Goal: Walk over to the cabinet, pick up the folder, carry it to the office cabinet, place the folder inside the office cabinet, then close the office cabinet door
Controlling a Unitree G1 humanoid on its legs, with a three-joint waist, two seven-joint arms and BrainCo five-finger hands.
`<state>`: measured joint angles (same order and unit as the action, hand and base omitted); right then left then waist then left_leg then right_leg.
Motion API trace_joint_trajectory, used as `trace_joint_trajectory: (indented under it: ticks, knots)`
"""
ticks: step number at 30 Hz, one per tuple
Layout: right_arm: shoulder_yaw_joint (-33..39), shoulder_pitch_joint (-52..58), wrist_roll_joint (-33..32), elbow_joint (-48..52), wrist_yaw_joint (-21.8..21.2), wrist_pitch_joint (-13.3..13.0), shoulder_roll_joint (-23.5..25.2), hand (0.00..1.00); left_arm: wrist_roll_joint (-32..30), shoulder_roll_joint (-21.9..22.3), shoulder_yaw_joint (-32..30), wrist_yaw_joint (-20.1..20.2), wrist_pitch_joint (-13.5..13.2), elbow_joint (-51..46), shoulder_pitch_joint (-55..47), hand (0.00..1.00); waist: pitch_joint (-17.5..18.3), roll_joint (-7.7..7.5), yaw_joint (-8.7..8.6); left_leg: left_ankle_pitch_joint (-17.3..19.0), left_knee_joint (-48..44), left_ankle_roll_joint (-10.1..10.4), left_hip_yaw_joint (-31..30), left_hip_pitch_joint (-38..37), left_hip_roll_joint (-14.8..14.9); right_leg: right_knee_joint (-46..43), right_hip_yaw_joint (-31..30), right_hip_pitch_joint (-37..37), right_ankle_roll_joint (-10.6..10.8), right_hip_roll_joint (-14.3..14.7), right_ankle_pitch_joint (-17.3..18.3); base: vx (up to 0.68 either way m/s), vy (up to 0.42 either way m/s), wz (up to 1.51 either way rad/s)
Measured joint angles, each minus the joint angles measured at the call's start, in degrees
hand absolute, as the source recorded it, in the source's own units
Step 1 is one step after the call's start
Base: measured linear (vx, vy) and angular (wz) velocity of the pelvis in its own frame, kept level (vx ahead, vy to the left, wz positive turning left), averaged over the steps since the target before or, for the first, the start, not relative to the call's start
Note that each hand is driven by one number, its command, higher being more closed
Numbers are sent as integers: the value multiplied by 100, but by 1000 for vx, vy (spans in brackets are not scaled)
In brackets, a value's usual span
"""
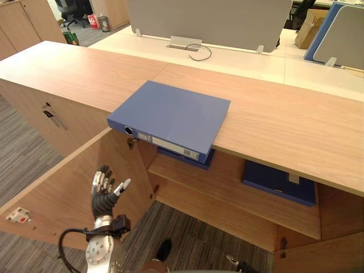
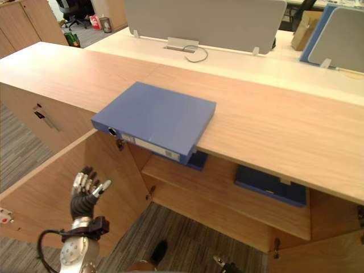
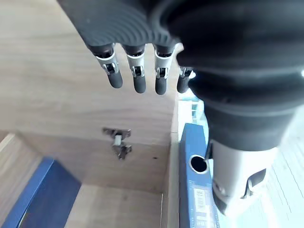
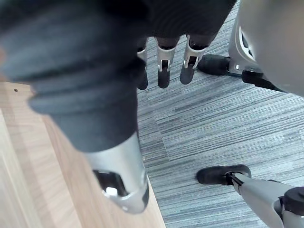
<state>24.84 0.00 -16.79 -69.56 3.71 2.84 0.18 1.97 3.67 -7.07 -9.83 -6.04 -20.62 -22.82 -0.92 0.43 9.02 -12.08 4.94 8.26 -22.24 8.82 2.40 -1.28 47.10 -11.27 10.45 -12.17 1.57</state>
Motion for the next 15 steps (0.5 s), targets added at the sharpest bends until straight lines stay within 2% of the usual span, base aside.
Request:
trace_joint_trajectory:
  ticks: [1, 3, 5, 7, 9, 11, 13, 15]
  knots:
    - [-22, 15, -9, 6, 51, -37, 26, 0, -770, 14, -129, -430, -12, -255, -41, 0, 18, -35, -4, 0, 0, 0, -2, 1, -3, 2, 0, 1, 0, -1, 0, 0, 0, 0]
    - [-27, 17, -50, 4, 110, -58, 58, 0, -1429, 36, -327, -935, -44, -463, -73, 0, 44, -76, 2, 0, 0, 0, -8, 3, -4, 10, 0, 2, 0, -1, 0, 0, 0, 0]
    - [-214, 19, -239, -6, 210, -84, 72, 0, -2303, 57, -571, -1824, -80, -788, -104, 0, 57, -113, -8, 1, 1, 0, -14, 9, -4, 34, -1, 4, -1, 2, 1, 0, 0, 0]
    - [-297, 18, -264, -53, 288, -147, 67, 0, -2892, 36, -562, -2441, -82, -1038, -96, 0, 61, -115, 2, 36, 2, 40, -17, 20, -1, 71, -4, 7, -11, 12, 9, 0, 0, 0]
    - [-615, 10, -302, -110, 334, -213, 21, 0, -3249, -14, -339, -2708, -108, -1316, -60, 0, 63, -114, 4, 39, 10, 44, -14, 36, 9, 134, -24, 13, -23, 42, 16, -1, -1, -3]
    - [-803, -13, -317, -172, 358, -254, -7, 0, -3662, -201, -101, -2797, -158, -1445, 26, 0, 64, -115, 0, 47, 22, 55, 27, 40, 48, 183, -79, 31, -24, 80, 14, 4, -7, -13]
    - [-914, -39, -385, -238, 369, -286, -46, 0, -4137, -703, 53, -2818, -198, -1450, 208, 0, 87, -121, -24, 77, 11, 84, 142, 30, 126, 226, -225, 86, -39, 133, 4, 18, -16, -27]
    - [-920, -38, -428, -265, 373, -288, -53, 0, -4503, -1027, 42, -2820, -197, -1447, 329, 0, 142, -132, -21, 86, 4, 83, 254, 29, 182, 243, -346, 154, -78, 162, -28, 31, -20, -32]
